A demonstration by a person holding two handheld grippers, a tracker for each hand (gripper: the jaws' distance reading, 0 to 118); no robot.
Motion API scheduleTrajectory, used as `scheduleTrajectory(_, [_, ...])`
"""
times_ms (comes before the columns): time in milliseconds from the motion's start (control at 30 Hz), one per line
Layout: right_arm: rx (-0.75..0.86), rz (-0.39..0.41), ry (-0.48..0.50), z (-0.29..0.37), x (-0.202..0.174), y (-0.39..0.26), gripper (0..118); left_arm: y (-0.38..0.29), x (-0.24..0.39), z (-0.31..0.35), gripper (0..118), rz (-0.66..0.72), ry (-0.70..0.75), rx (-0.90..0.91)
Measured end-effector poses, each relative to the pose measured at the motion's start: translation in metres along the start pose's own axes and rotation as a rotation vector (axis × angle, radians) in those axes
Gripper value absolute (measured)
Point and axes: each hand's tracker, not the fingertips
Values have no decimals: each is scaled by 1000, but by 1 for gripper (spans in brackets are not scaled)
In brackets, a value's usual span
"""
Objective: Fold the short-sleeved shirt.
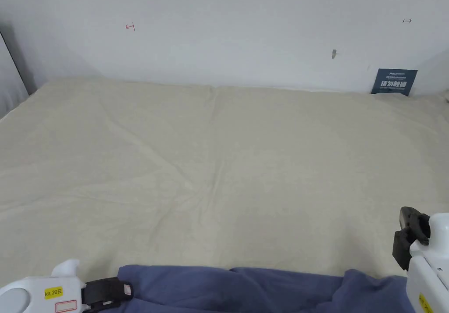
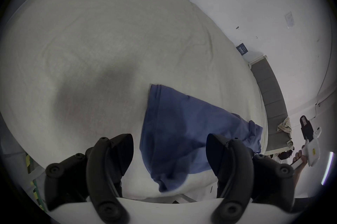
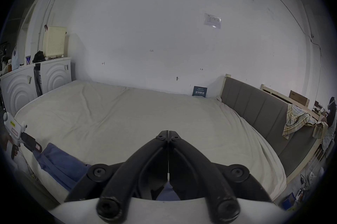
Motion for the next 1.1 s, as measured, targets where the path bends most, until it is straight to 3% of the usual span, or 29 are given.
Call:
scheduleTrajectory(233, [-47, -3, 3, -10, -4, -9, 0, 8, -13, -29, 79, -48, -10, -41])
scheduleTrajectory(300, [-52, -6, 3, -11, -2, -10, 0, 4, -7, -26, 62, -122, 42, -34])
scheduleTrajectory(333, [-56, -9, 5, -12, -2, -11, 0, 4, -6, -26, 45, -155, 78, -29])
scheduleTrajectory(467, [-67, -22, 3, -15, 2, -13, 0, -1, -4, -30, 31, -144, 77, -19])
scheduleTrajectory(533, [-71, -32, 2, -16, 5, -14, 0, -1, -2, -31, 12, -137, 72, -15])
scheduleTrajectory(767, [-65, -50, -9, -11, 16, -12, 0, -9, 29, -31, 8, -192, 84, 34])
scheduleTrajectory(1033, [-33, -56, -20, -5, 23, -1, 0, 8, 24, 37, 7, -138, 37, 177])
scheduleTrajectory(1100, [-24, -62, -15, -5, 22, 1, 0, 11, 21, 50, 7, -168, 101, 211])
